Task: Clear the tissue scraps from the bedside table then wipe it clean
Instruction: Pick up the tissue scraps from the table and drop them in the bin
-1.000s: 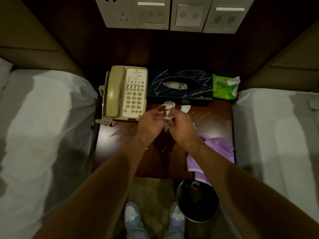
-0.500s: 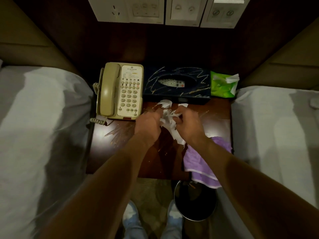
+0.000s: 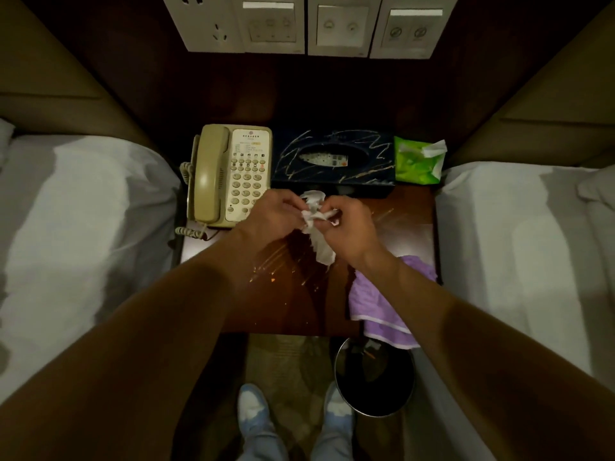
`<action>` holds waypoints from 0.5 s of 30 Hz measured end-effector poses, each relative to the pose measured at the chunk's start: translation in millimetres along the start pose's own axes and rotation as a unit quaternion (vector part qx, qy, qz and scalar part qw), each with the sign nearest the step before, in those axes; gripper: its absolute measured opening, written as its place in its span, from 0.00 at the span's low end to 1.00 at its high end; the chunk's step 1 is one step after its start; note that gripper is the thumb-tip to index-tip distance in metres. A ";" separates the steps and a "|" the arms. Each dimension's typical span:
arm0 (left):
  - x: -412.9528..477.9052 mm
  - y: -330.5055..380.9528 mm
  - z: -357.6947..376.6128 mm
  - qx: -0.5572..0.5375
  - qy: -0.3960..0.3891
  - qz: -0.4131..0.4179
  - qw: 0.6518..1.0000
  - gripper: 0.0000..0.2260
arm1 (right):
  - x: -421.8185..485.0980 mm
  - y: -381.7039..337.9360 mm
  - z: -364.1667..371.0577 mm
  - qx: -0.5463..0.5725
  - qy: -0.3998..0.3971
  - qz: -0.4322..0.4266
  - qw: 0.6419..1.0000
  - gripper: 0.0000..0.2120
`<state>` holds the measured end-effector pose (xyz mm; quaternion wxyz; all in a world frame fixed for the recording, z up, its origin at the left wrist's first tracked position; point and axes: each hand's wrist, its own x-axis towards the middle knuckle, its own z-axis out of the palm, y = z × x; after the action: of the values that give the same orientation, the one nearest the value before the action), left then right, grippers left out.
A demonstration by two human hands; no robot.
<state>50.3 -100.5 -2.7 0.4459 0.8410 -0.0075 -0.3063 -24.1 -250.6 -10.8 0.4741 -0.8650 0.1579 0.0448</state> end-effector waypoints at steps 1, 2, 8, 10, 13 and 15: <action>-2.9 5.5 1.5 -0.018 -0.012 -0.015 1.000 0.11 | -0.9 -3.5 -1.6 0.008 -0.002 0.000 1.000 0.05; -5.2 9.9 3.5 -0.037 -0.016 -0.027 0.999 0.11 | -2.0 -6.3 -4.4 0.011 -0.001 0.000 1.000 0.05; -14.4 29.2 13.7 -0.233 -0.052 -0.087 0.967 0.11 | -9.2 -7.9 -35.4 0.010 0.048 -0.023 0.999 0.06; -14.9 36.0 19.7 -0.233 -0.070 -0.105 0.964 0.12 | -12.5 -4.6 -44.8 0.006 0.065 -0.023 0.998 0.08; -19.2 46.7 32.1 -0.208 -0.103 -0.112 0.966 0.12 | -20.4 2.6 -58.2 0.011 0.093 -0.017 0.995 0.07; -26.1 52.8 45.7 -0.219 -0.130 -0.120 0.959 0.13 | -33.0 8.1 -69.1 0.003 0.098 -0.027 0.995 0.07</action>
<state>19.1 -159.0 31.4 0.5744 0.6702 0.1031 -0.4585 -62.9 -304.7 28.0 0.4603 -0.8676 0.1803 -0.0537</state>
